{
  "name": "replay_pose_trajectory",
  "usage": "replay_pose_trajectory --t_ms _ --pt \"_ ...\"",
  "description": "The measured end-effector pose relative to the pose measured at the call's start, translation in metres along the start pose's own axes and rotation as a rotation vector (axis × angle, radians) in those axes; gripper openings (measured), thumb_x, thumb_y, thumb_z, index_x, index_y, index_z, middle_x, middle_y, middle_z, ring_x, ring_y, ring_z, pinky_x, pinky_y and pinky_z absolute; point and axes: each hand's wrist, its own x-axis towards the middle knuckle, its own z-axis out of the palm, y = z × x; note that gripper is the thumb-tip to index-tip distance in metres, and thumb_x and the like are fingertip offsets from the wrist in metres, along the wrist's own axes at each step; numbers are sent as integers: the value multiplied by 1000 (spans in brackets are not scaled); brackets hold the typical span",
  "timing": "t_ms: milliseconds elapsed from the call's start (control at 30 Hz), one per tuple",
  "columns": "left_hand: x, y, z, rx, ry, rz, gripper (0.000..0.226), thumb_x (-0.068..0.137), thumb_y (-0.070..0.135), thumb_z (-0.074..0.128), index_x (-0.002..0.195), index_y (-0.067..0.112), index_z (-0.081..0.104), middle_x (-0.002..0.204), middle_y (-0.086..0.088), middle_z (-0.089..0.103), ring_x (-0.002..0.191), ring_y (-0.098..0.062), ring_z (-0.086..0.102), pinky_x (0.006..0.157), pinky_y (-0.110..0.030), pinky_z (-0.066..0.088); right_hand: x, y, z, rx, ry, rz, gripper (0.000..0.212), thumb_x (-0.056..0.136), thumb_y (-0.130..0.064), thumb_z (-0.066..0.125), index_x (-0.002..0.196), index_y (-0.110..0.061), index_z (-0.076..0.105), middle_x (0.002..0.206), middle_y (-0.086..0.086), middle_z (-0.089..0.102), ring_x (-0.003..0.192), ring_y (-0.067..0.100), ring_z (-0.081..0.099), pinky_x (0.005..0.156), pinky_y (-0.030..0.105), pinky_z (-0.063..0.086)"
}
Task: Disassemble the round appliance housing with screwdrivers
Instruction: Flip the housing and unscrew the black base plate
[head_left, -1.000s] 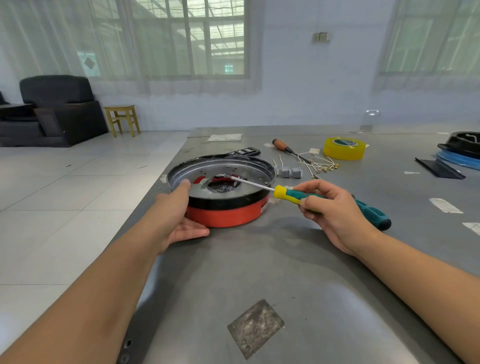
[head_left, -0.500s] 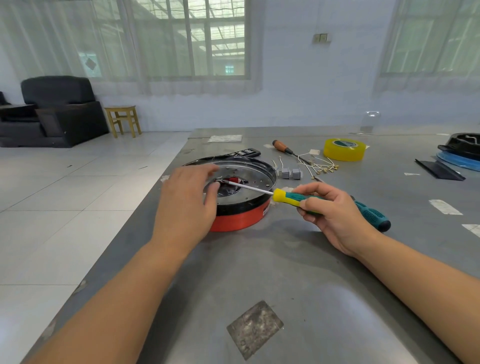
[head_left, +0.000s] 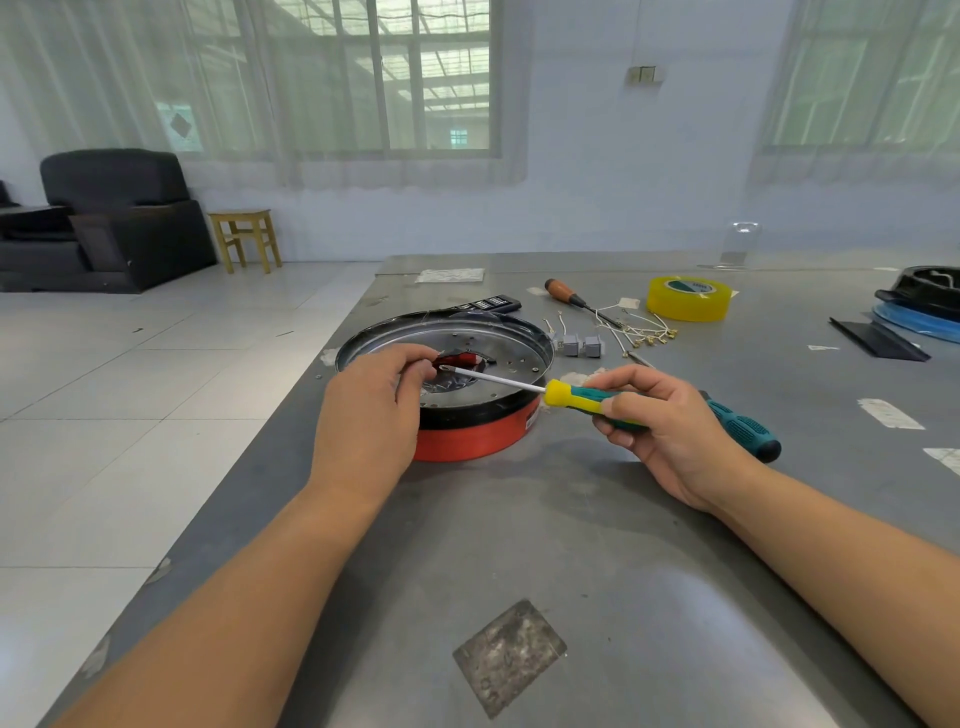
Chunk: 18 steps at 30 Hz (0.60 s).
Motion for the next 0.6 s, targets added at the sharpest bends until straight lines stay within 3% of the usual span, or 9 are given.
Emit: replay_pose_trajectory --t_ms 100,200,333,467,600 --pt "0 -1 -1 -20 52 -19 19 101 14 67 112 23 80 103 20 71 105 -4 65 94 -14 42 -1 -5 2 99 42 43 24 95 3 56 95 -9 76 99 16 75 64 18 57 51 21 47" --pt "-3 5 0 -22 55 89 20 98 7 71 111 18 81 105 12 73 105 -5 63 95 -9 41 -2 -12 7 315 26 145 10 100 -12 54 106 -9 61 116 29 71 65 19 60 50 20 50" --pt "-12 24 9 -20 16 215 21 93 0 74 108 13 83 104 -2 76 101 -19 69 94 -21 48 -7 -17 19 519 -52 252 33 96 -19 58 126 -7 63 124 22 71 72 17 66 56 20 55" --pt "-21 36 18 -14 -60 368 20 90 0 77 105 11 83 97 -3 76 92 -21 70 86 -30 53 -10 -20 30 599 -111 309 50 91 -28 58 133 -1 61 112 17 73 67 15 63 54 18 53" --pt "-28 44 21 -104 -166 309 23 89 7 76 108 19 81 86 12 73 73 2 57 73 -21 53 -11 -20 33 569 -154 310 52 101 -39 51 135 0 60 93 9 67 62 12 54 50 19 45"
